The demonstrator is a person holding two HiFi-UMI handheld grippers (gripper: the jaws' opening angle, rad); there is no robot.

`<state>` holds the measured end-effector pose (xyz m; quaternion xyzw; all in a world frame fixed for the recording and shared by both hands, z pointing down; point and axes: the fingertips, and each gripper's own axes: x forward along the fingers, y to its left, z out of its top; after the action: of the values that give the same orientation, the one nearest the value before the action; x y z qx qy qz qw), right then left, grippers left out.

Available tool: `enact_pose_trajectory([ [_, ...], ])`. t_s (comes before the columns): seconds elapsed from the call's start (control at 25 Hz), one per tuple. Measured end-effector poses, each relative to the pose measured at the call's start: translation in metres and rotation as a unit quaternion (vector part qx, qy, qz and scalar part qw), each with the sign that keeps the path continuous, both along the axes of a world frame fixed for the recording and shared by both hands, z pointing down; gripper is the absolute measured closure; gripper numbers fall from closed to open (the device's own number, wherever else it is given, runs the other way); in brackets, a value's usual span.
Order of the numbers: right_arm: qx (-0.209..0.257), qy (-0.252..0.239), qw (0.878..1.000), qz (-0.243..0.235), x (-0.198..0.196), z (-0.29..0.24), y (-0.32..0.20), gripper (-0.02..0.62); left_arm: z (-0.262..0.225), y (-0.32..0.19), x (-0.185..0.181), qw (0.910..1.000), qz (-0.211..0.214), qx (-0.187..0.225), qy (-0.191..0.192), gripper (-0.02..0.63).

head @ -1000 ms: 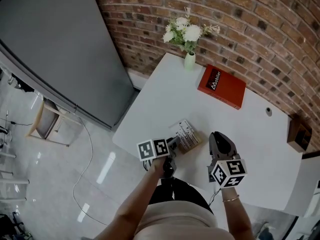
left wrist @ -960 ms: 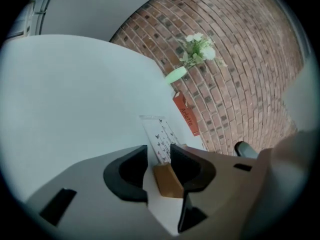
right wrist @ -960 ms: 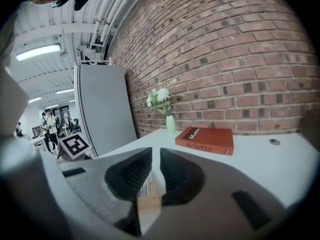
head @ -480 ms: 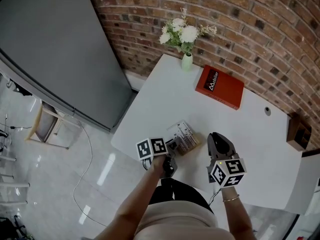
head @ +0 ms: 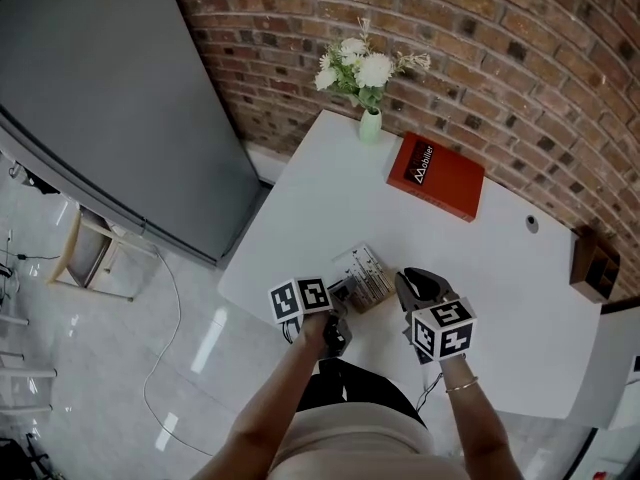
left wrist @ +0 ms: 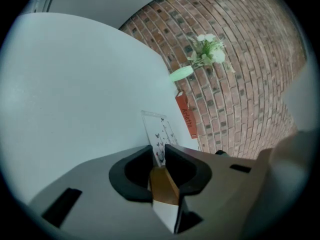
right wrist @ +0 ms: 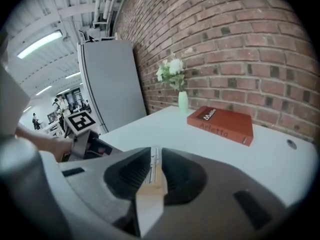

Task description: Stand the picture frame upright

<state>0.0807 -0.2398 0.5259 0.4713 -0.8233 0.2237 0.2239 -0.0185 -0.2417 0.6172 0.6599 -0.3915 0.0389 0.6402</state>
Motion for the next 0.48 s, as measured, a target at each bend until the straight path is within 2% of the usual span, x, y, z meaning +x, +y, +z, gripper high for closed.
enact_pose_trajectory([
  [0.12,-0.027,0.010,0.999,-0.023,-0.009,0.012,-0.003,0.522,0.000,0.000,0.000,1.0000,-0.001,-0.002,0.000,0.540],
  [0.48,-0.082,0.052,0.994,-0.058,-0.016,0.048,-0.008,0.518,0.000,0.000,0.001,1.0000,-0.001,-0.002,0.000,0.540],
])
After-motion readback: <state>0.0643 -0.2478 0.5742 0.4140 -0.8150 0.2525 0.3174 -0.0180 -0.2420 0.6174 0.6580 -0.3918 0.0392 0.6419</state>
